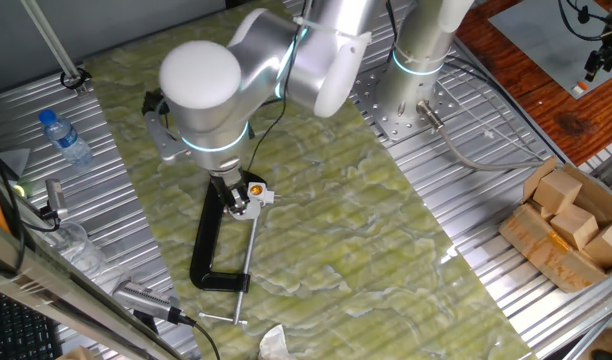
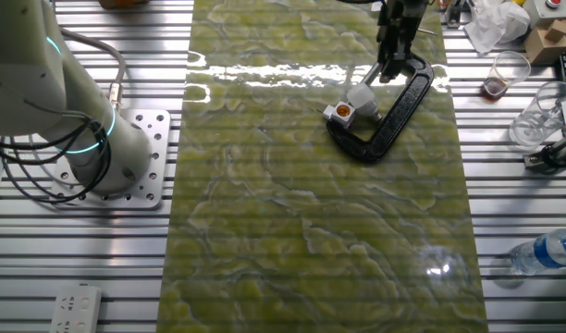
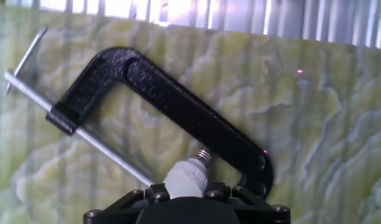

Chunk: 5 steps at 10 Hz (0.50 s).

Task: Install the light bulb by rotating it

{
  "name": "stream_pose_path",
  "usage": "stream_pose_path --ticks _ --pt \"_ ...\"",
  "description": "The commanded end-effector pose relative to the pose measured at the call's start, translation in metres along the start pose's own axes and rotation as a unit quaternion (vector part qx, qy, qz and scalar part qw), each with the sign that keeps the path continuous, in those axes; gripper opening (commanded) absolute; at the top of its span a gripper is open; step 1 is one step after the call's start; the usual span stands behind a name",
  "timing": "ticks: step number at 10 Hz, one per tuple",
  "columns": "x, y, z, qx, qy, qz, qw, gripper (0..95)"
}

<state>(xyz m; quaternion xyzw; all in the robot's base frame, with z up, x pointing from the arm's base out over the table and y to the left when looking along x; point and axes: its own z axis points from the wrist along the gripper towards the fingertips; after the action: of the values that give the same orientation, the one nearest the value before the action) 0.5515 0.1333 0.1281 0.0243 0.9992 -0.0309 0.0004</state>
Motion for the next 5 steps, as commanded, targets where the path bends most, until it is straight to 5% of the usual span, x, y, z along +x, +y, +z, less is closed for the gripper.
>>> stream_pose_path --ticks 1,5 --pt "0.001 0.002 0.004 0.000 -0.001 0.005 1.0000 38.0" --pt "0.009 0.002 0.017 0.002 -0.003 0.002 1.0000 38.0"
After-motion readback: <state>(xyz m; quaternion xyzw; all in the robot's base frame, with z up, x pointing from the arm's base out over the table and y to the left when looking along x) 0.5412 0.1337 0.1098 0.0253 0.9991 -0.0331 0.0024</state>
